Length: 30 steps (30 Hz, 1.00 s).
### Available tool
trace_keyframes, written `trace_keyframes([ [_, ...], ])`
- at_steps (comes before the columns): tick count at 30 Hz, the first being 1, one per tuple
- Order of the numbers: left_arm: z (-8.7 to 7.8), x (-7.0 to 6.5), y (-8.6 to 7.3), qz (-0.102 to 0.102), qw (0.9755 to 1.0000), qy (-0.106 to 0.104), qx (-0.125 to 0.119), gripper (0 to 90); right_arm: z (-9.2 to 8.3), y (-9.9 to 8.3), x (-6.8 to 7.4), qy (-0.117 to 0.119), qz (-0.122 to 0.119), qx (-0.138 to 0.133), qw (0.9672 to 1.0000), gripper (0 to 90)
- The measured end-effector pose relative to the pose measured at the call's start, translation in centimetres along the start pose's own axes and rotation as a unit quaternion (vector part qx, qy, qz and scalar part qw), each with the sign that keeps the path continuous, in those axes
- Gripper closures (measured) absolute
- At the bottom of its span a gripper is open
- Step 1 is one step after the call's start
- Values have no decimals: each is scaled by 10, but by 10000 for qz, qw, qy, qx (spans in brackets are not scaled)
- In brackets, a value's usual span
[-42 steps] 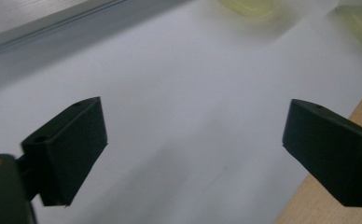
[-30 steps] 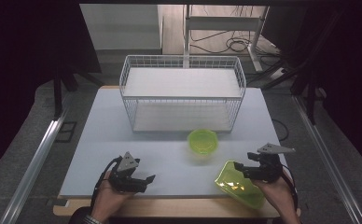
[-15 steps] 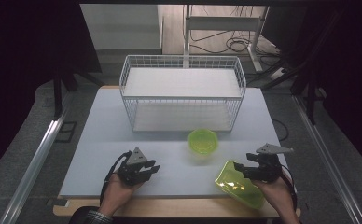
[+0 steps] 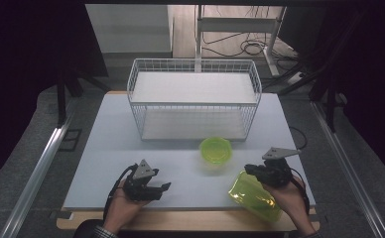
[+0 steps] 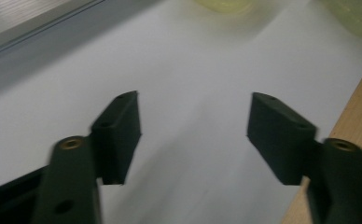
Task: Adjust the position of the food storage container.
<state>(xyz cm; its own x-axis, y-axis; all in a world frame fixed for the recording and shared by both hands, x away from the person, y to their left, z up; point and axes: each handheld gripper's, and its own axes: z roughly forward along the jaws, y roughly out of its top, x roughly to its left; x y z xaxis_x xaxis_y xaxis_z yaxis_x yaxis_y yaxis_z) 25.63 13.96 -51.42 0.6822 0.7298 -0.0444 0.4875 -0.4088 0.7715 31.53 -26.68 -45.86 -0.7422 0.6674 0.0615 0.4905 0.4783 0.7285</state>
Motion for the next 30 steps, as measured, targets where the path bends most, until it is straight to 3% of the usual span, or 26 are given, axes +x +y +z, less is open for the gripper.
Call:
trace_keyframes([
  [3, -5, -1, -3, -85, 9999, 97, -47, 137, 16, 18, 3, 160, -143, 17, 9998, 888],
  [8, -13, -2, -11, -84, 9998, 147, -84, 73, 36, 43, 13, 286, -377, 81, 9988, 891],
  [17, -15, -3, -19, 39, 9995, 319, -57, 49, 73, 76, 26, 534, -484, 218, 9972, 891],
  [23, -12, -6, -19, 269, 9987, 420, 96, 50, 107, 102, 43, 571, -785, 446, 9943, 891],
  [30, -12, -7, -19, 364, 9983, 441, 135, 50, 130, 110, 47, 502, -880, 671, 9926, 891],
])
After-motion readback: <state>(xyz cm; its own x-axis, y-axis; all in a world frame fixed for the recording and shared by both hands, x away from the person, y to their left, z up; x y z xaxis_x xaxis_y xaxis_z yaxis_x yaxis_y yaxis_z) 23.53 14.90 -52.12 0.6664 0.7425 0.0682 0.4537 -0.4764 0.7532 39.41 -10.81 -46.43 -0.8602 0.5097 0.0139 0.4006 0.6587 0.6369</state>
